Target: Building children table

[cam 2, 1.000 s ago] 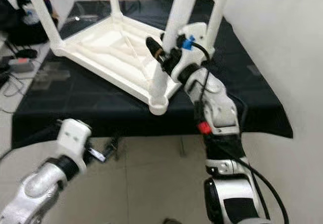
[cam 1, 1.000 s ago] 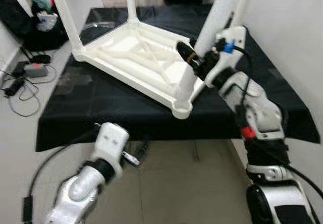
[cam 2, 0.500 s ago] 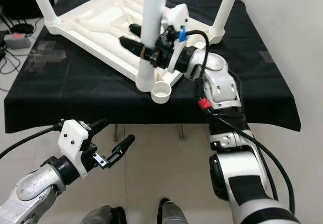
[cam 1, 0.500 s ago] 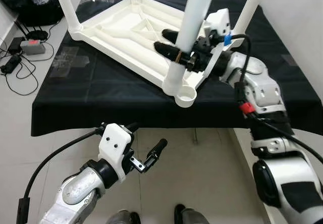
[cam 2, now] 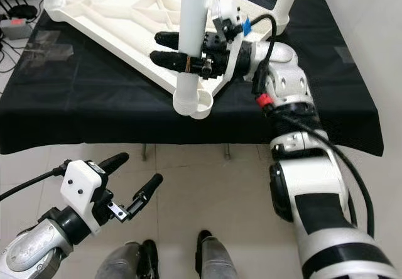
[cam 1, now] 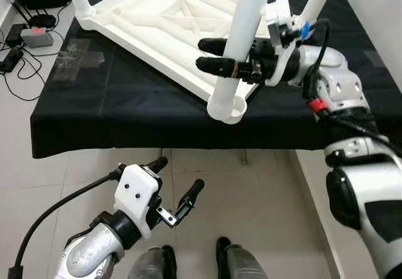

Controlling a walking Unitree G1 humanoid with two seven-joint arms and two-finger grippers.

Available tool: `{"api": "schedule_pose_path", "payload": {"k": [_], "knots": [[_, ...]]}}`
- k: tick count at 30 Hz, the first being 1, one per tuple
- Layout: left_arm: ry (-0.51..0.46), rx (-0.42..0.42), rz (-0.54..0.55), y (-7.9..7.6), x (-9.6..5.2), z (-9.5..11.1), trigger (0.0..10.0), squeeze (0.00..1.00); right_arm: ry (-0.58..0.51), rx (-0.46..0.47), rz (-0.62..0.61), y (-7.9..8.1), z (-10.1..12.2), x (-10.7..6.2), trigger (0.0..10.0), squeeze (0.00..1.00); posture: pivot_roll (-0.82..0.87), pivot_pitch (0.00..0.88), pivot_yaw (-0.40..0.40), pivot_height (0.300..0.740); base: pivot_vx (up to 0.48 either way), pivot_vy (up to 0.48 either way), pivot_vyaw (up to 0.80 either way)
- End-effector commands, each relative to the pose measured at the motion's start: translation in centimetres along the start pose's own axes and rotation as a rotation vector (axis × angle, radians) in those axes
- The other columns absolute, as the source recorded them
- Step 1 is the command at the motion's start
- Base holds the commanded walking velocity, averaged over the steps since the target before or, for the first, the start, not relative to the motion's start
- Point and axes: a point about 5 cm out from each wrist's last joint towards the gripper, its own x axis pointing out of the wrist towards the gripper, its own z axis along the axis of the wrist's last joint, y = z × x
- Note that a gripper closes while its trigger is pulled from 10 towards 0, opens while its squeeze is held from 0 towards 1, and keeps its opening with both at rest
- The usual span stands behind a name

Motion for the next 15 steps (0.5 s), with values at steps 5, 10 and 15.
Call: {"api": "schedule_pose_path", "payload": {"k": [5,10,15], "knots": [[0.013,0.026,-0.001,-0.5,-0.7,0.1,10.0,0.00,0.031,-0.021,-0.032,-0.9,0.6,-1.3,10.0,0.00,0.06,0.329,-0.016,0.740,0.000,0.000,0.00],[0.017,0.027,0.000,-0.5,-0.9,0.1,10.0,0.00,0.036,-0.013,-0.058,-1.4,0.8,-1.4,10.0,0.00,0.06,0.334,-0.015,0.740,0.000,0.000,0.00],[0.018,0.029,0.001,-0.5,-0.9,0.2,10.0,0.00,0.014,0.025,-0.001,-1.1,0.5,-1.2,10.0,0.00,0.06,0.343,-0.014,0.740,0.000,0.000,0.00]]}}
